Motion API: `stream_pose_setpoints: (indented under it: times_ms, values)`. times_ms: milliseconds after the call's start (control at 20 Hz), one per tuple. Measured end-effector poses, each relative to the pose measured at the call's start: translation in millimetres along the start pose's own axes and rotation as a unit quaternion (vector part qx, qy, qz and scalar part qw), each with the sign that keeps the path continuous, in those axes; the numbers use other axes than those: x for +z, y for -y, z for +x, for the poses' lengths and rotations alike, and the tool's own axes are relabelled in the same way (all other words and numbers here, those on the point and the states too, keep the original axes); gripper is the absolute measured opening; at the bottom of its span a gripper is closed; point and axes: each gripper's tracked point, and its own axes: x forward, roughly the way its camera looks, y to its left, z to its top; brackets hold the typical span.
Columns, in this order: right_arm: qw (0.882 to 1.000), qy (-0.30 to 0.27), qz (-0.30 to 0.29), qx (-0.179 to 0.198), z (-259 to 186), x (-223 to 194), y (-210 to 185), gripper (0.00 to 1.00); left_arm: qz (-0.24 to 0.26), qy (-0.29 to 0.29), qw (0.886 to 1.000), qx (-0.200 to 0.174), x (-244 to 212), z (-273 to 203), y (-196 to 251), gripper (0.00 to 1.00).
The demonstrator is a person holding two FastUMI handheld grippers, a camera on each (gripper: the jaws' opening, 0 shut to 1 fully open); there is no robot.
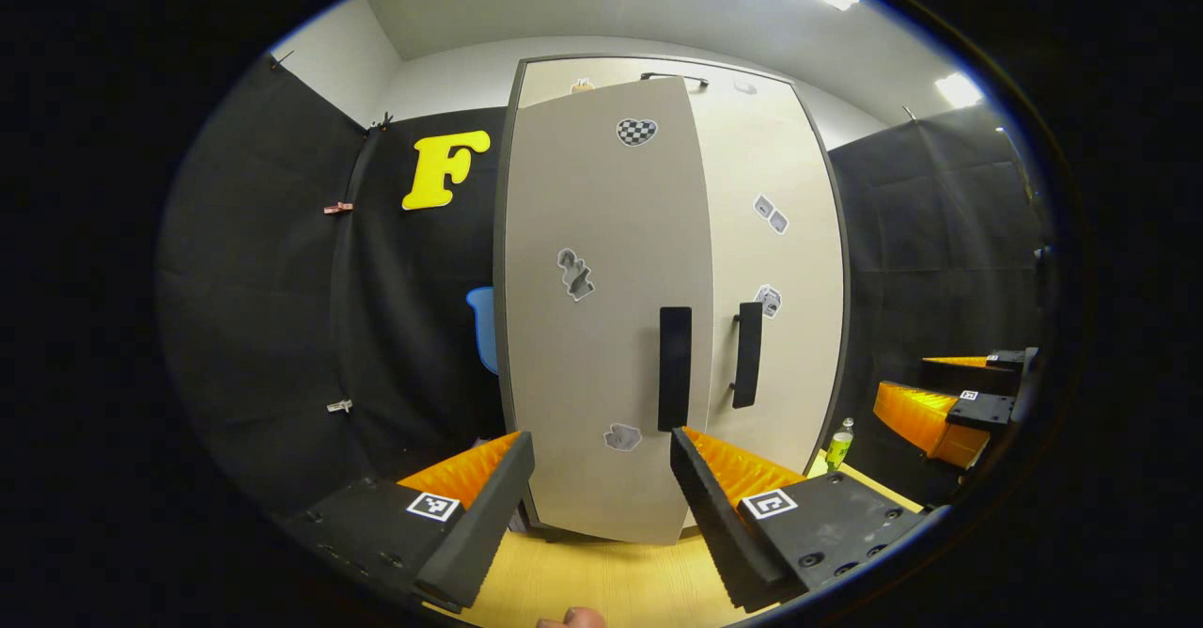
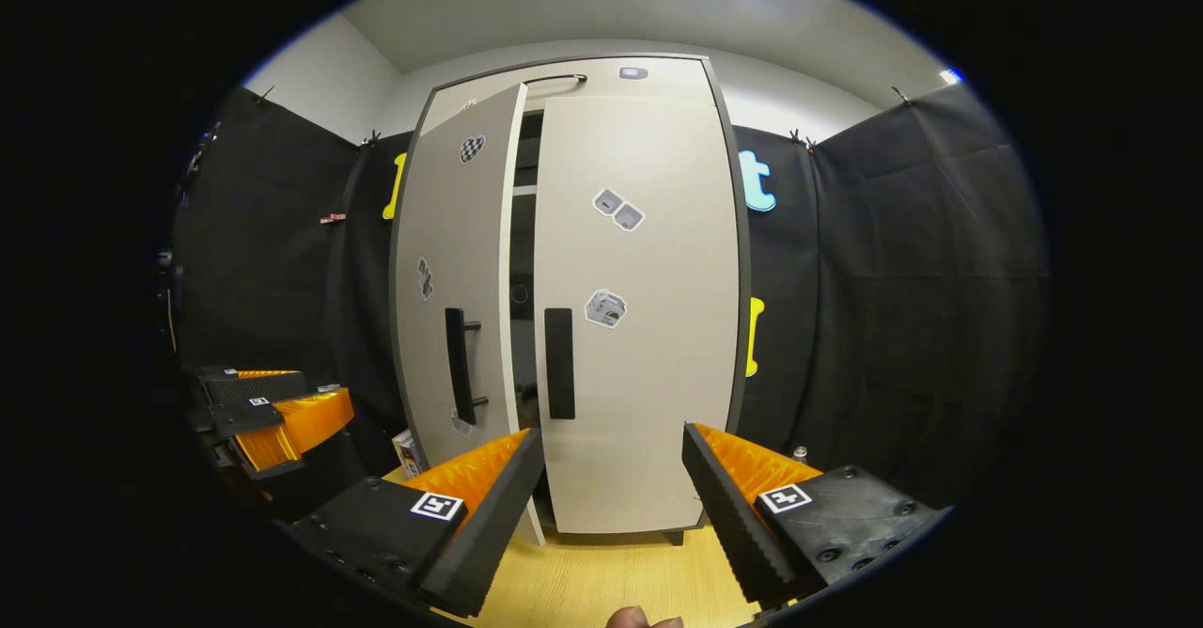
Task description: Grab one shoe with the right hand and put it into the shoe cabinet, grab the other shoe with the left hand and put it into the shoe cabinet; then close the right door with the right hand and the left door with the left hand.
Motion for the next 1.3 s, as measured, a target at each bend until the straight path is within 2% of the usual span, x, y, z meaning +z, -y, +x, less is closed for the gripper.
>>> stream_pose_setpoints:
  times_ms: [1300]
  values:
    - [1.0, -0.004, 0.0, 0.01, 5.9, 2.8, -6.5, 0.98, 0.0, -0.001, 1.0, 0.004, -2.9, 4.1, -1.6, 0.94]
